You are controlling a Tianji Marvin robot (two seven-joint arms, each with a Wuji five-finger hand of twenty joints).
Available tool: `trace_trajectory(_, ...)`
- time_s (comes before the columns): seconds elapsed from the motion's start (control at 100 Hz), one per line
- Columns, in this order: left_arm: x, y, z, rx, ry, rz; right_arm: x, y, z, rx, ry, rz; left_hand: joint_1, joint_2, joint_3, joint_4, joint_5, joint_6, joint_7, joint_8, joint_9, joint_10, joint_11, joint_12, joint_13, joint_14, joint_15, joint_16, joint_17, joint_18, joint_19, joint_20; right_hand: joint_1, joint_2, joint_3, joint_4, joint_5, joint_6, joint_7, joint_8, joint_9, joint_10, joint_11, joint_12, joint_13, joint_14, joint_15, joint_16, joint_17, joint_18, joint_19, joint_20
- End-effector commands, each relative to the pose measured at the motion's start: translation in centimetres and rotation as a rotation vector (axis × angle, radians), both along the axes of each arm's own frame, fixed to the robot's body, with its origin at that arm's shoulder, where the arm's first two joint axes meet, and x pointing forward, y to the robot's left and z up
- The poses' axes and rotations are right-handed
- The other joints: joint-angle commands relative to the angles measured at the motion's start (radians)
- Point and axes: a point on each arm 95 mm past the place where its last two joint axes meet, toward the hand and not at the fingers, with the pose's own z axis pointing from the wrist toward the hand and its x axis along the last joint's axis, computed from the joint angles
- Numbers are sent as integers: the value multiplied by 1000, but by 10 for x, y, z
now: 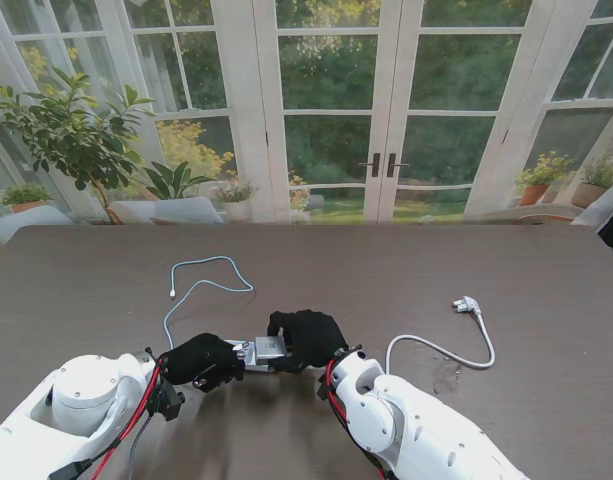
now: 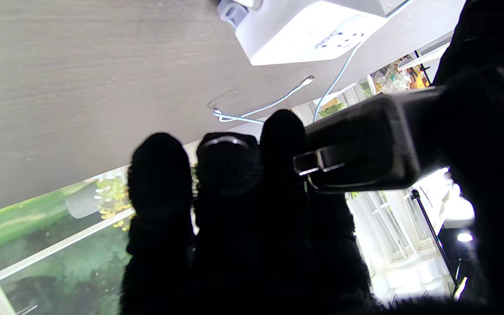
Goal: Set up the charging station
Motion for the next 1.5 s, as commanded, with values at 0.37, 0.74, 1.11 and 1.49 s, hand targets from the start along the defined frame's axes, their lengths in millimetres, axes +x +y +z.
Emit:
trace_trajectory(0.37,-2,1,0,-45,8,-44,-3,4,-1,-8,14,16,-128,-68,-446,27,-66,-26,75,94,-13,55,-162,-3,25,-139,58,-22,74,-304,292,-116,150,153,158,85,149,-220,191,94,34,-14,15,9,23,0,10,-675,-3,-9,13,12)
trace_trajectory(0.74,-3,0,-1,-142,66,-22,-2,2,-1,-17,23,14,-130,272,-261,191,-144,31,142,149,-43,142,-179,12,26,-214,105,-6,73,-294,292,-145,150,155,157,86,147,-219,190,94,33,-14,15,9,22,1,9,-675,-4,-9,12,12)
trace_trajectory(1.11,-5,-2,1,-178,93,-8,-2,0,-2,-19,28,13,48,280,-236,97,-93,60,164,175,-17,157,-105,112,25,-162,146,11,66,-187,292,-105,149,154,155,85,147,-219,189,96,33,-15,15,9,22,1,9,-675,-5,-9,12,12)
trace_trajectory(1.49,-5,-2,1,-113,72,18,-3,0,-3,-15,24,16,126,142,-144,56,-67,67,309,90,22,134,27,179,24,-138,165,13,64,-159,292,-74,149,152,156,85,148,-220,189,97,35,-15,16,9,24,1,11,-674,-5,-10,12,12)
